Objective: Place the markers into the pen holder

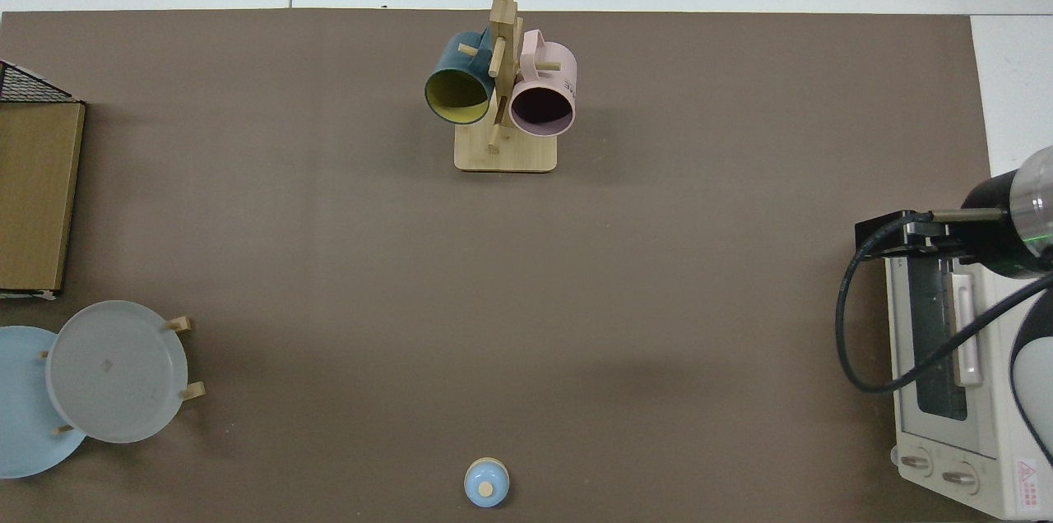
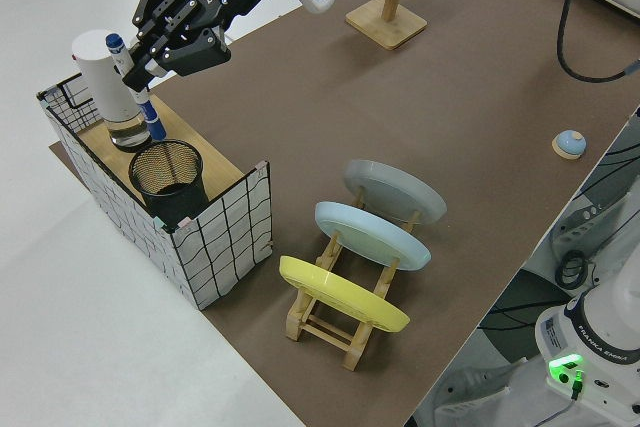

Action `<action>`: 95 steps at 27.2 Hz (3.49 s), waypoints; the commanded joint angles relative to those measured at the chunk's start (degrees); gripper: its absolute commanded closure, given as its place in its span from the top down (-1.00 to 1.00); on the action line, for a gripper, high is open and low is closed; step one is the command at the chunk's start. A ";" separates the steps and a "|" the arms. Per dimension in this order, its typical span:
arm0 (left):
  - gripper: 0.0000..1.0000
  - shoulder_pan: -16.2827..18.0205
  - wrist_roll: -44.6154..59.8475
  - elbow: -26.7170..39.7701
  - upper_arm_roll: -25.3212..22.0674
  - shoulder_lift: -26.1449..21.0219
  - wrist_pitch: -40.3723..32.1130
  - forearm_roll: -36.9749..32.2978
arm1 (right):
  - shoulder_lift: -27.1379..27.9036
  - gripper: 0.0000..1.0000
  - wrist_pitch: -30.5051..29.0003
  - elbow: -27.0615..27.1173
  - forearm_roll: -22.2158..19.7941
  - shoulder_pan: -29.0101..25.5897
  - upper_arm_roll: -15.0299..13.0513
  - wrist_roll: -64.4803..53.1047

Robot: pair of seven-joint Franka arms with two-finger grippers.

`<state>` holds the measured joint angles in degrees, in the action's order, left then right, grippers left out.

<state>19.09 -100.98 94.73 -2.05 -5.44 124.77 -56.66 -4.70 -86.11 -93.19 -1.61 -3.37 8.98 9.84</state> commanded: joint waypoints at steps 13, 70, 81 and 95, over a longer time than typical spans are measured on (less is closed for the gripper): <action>-1.00 1.83 -1.94 -0.08 0.29 -1.42 1.53 2.95 | -1.10 1.00 -1.25 -1.29 0.55 -0.59 0.42 0.97; 0.06 1.13 -2.99 8.89 -3.05 -2.21 6.98 10.60 | -1.10 1.00 -1.25 -1.29 0.55 -0.59 0.42 0.97; 0.12 -0.28 -4.75 3.89 -3.05 -2.03 3.91 10.86 | -1.10 0.99 -1.25 -1.29 0.55 -0.50 0.42 0.97; 0.25 -9.68 -3.43 -1.65 -4.71 6.14 -13.14 30.44 | -1.10 0.99 -1.25 -1.29 0.55 -0.59 0.42 0.97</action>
<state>12.41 -104.78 92.90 -4.59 -2.99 116.25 -35.25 -4.71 -86.12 -93.20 -1.61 -3.37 9.00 9.91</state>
